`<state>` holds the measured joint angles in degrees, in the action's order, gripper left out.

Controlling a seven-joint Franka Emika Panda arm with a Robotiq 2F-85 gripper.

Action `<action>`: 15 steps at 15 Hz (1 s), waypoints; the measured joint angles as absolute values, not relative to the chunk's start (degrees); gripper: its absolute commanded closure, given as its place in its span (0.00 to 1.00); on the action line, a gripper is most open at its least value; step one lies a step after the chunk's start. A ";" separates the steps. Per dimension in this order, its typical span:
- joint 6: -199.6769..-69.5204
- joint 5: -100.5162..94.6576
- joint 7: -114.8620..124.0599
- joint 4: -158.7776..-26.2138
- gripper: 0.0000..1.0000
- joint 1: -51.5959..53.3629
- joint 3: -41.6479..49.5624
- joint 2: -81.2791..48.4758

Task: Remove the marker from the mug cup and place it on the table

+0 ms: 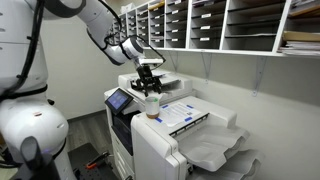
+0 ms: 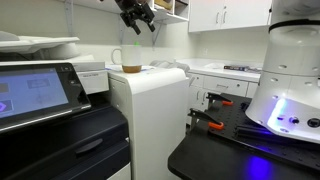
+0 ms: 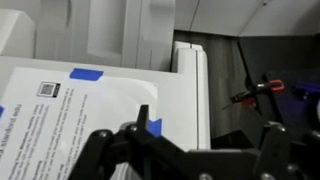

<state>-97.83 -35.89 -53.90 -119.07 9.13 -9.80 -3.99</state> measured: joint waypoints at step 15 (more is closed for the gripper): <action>-104.98 -40.15 -56.06 -119.11 0.42 9.69 -10.34 -4.99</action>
